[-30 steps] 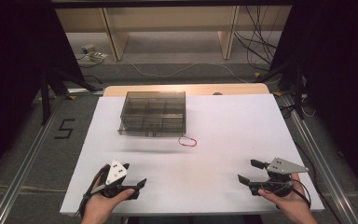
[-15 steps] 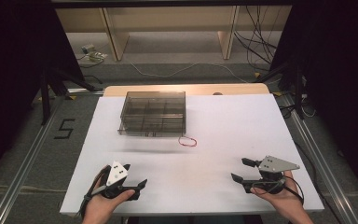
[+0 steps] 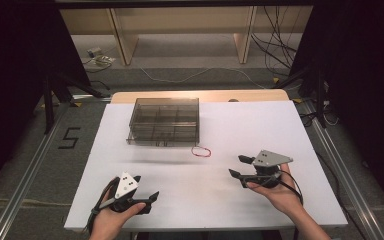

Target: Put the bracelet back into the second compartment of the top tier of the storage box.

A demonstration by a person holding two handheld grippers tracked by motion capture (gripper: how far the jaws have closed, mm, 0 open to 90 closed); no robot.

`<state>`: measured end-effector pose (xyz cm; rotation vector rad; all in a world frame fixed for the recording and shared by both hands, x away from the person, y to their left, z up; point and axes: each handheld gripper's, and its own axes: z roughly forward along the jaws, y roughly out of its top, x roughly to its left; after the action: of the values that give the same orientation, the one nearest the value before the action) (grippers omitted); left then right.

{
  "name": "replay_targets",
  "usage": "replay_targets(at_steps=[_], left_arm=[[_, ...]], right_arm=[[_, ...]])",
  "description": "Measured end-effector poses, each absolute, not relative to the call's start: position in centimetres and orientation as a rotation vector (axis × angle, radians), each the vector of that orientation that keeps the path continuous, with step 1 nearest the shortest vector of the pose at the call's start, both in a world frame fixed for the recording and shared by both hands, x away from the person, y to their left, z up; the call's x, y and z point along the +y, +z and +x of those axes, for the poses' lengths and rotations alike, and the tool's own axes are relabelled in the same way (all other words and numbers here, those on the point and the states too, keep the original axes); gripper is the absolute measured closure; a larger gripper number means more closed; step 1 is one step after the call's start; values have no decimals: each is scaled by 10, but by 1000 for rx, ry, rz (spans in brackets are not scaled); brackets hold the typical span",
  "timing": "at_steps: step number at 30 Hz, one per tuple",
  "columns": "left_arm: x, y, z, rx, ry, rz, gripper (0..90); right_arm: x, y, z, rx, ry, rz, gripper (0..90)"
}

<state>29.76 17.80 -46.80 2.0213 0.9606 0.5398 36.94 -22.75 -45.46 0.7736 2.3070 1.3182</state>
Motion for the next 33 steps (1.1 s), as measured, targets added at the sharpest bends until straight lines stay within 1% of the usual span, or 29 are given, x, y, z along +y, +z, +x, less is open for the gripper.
replay_targets(at_steps=[12, 22, 33], left_arm=[[178, -470, 296, 965, 537, 2019, 190], [178, -470, 295, 961, 537, 2020, 194], [180, -471, 296, 968, 531, 2015, 191]], right_arm=[[-181, -464, 411, 2392, 1240, 769, 418], [-141, -484, 440, 2500, 1152, 769, 495], [-116, -495, 461, 2562, 1123, 781, 564]])
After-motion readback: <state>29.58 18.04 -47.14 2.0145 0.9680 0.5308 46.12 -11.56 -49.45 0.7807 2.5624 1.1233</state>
